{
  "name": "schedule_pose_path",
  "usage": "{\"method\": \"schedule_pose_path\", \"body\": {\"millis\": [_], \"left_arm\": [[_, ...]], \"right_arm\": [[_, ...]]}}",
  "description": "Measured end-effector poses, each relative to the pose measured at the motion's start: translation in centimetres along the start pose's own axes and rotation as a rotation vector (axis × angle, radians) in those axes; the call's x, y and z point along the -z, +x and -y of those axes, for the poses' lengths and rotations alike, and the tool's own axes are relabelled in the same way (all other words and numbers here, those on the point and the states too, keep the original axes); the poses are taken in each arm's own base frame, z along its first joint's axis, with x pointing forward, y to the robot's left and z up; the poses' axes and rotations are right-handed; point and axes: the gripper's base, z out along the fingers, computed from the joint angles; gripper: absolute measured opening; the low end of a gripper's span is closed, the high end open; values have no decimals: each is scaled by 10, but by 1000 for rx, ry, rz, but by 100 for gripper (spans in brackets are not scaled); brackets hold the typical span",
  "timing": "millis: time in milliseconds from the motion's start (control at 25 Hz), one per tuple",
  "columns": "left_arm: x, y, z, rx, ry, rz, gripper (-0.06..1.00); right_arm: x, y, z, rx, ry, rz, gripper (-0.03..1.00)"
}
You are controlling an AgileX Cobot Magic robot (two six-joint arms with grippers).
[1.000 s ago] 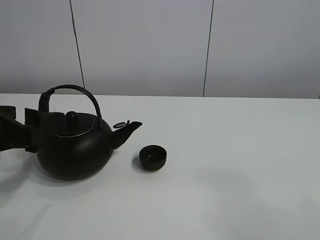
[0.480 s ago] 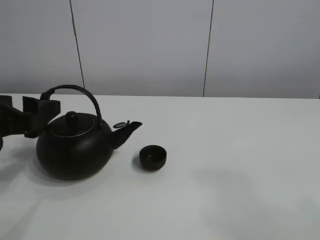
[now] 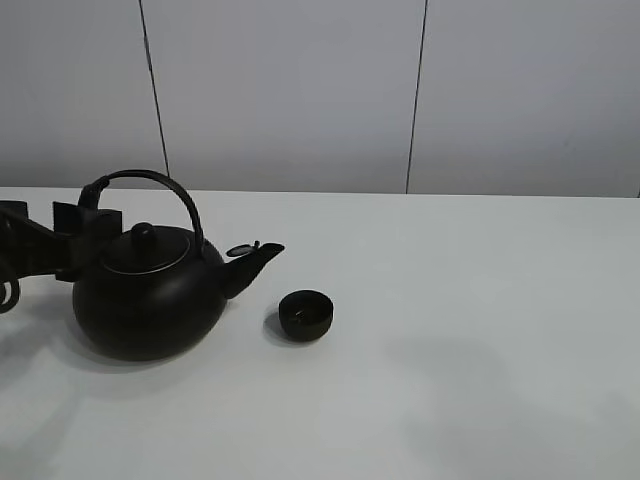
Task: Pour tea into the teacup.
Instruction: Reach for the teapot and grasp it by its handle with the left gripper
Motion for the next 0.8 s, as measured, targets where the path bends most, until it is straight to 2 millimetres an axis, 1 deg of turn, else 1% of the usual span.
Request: {"method": "schedule_pose_path", "body": {"millis": [120, 360, 640, 800], "left_arm": [[-4, 0, -1, 0, -1, 2, 69], [-13, -8, -2, -2, -5, 28, 69], [-21, -13, -5, -3, -12, 29, 69], [-22, -12, -6, -7, -7, 13, 69]], "right_arm": [[0, 0, 0, 0, 0, 0, 57], [0, 0, 0, 0, 0, 0, 57], [0, 0, 0, 0, 0, -1, 57], [0, 0, 0, 0, 0, -1, 57]]}}
